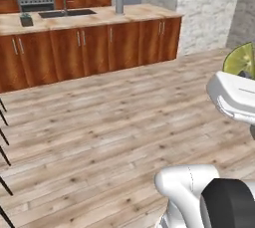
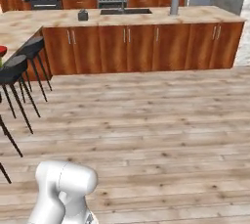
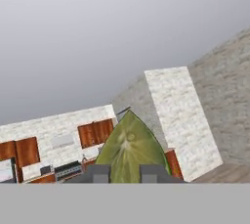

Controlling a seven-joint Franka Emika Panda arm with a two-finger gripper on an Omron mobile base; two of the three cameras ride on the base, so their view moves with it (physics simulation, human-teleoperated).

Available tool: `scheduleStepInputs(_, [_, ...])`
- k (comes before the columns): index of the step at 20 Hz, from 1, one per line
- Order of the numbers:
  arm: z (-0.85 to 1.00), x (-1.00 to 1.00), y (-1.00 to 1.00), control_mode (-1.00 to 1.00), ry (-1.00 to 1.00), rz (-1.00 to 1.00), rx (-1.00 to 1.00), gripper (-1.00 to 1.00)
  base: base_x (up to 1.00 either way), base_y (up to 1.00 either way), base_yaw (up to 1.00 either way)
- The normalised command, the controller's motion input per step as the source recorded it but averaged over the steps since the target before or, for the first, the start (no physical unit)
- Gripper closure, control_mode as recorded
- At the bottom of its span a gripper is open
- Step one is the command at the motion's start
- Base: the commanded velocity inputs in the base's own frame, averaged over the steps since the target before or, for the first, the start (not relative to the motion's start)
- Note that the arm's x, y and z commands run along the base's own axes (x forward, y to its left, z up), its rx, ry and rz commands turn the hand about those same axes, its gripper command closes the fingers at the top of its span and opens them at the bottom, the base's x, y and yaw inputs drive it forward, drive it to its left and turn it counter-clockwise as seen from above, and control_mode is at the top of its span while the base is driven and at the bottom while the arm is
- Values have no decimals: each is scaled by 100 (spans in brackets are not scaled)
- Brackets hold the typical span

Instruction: There is a bowl on the dining counter. Grab a lemon wedge from the fridge and place it in the bowl. Then get the liquor bottle and glass cup from the cabinet and place them next to the bowl.

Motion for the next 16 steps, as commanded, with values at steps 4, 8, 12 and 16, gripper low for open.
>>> scheduleStepInputs(4, [0, 0, 0, 100, 0, 0, 0, 100, 98, -25, 54])
scheduleStepInputs(8, [0, 0, 0, 100, 0, 0, 0, 100, 97, -31, 52])
scheduleStepInputs(12, [0, 0, 0, 100, 0, 0, 0, 100, 97, -29, 52])
scheduleStepInputs(16, [0, 0, 0, 100, 0, 0, 0, 100, 97, -28, 52])
